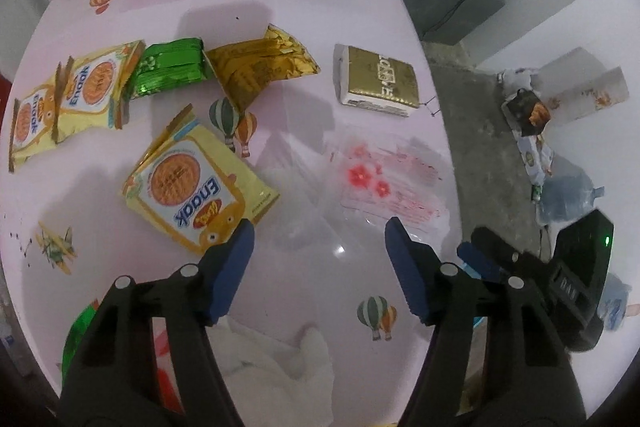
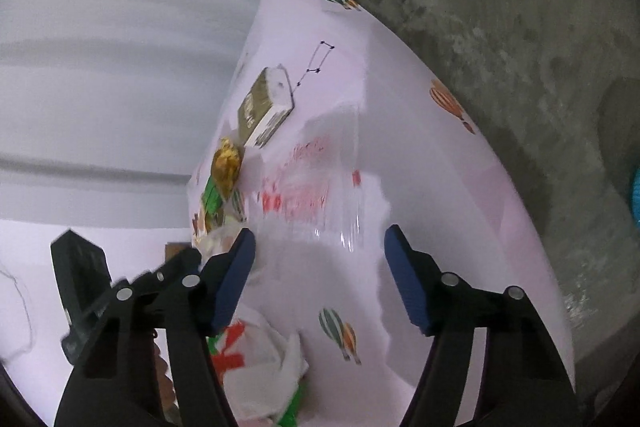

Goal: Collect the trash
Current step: 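Grasp the clear plastic bag with the right tool while the left tool grasps a clear plastic lid, then carry the bag with the right tool while the left tool carries the lid toward the wastebasket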

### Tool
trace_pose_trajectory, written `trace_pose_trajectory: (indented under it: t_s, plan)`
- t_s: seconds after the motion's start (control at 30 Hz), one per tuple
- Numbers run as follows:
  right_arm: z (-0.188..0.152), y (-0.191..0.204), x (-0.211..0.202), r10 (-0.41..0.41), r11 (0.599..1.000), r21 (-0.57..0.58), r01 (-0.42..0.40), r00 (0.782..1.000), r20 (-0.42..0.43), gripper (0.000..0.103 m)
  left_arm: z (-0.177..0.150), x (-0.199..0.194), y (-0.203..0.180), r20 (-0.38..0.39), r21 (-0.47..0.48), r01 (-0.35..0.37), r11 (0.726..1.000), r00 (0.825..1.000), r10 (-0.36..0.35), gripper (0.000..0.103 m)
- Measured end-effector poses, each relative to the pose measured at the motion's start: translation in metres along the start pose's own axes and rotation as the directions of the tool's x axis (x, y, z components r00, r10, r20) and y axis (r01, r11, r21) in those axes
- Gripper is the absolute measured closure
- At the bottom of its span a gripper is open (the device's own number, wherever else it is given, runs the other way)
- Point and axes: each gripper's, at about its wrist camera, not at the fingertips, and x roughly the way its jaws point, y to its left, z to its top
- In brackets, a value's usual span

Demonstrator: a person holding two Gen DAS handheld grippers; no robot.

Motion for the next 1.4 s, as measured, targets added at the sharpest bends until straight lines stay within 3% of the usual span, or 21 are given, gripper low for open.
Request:
trace_pose_trajectory:
  t_s: [0.37,0.7,0.8,1.1,1.27,1.4]
  plan:
    - [0.026,0.013,0.029,-0.020,1.000,-0.009,0.020,0.999,-0.035,0.057,0.011,0.023,0.011,-0.059,-0.014,-0.012,1.000,0.998,0.011,0.058]
    - [0.024,0.028,0.047,-0.114,0.989,-0.095,0.110,0.993,-0.030,0.087,0.007,0.023,0.015,-0.052,0.018,-0.022,1.000,0.998,0.023,0.084]
    - [0.022,0.029,0.049,-0.114,0.989,-0.102,0.110,0.993,-0.025,0.097,0.005,0.022,0.019,-0.047,0.022,-0.019,1.000,0.999,0.020,0.087]
    - [0.008,0.033,0.020,-0.163,0.966,-0.197,0.170,0.985,0.055,0.100,-0.005,-0.001,0.019,0.004,0.088,-0.010,0.996,1.000,0.009,0.095]
    - [0.002,0.036,0.002,-0.146,0.958,-0.238,0.161,0.986,0.079,0.100,-0.013,-0.015,0.020,0.027,0.120,-0.007,0.993,1.000,0.003,0.095]
    - [-0.006,0.033,-0.013,-0.078,0.967,-0.235,0.096,0.993,0.087,0.100,-0.023,-0.029,0.018,0.062,0.143,0.009,0.990,0.998,-0.018,0.095]
